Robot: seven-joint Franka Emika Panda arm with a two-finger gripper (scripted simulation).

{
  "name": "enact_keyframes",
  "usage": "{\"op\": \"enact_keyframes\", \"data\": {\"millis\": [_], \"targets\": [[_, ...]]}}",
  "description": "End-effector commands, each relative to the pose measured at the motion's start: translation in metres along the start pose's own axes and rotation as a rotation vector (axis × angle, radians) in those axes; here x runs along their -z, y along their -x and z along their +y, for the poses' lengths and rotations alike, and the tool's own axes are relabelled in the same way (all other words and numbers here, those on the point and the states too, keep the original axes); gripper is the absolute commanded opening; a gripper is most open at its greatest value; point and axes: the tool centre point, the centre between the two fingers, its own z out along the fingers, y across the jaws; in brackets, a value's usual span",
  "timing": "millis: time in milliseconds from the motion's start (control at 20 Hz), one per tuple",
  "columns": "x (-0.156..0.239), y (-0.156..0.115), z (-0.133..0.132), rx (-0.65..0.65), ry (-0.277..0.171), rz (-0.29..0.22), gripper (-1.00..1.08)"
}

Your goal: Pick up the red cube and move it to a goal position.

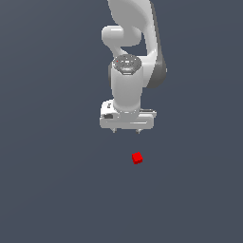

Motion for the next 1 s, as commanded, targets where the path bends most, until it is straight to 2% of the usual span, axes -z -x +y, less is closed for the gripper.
{"op": "enact_keyframes", "data": {"millis": [0,450,950], "targets": [[0.0,0.0,0.0,0.0,0.0,0.0,1.0],[-0.02,-0.007,-0.006,0.045,0.002,-0.002,1.0],[-0.087,-0.029,-0.027,0.194,0.011,-0.007,1.0]]}}
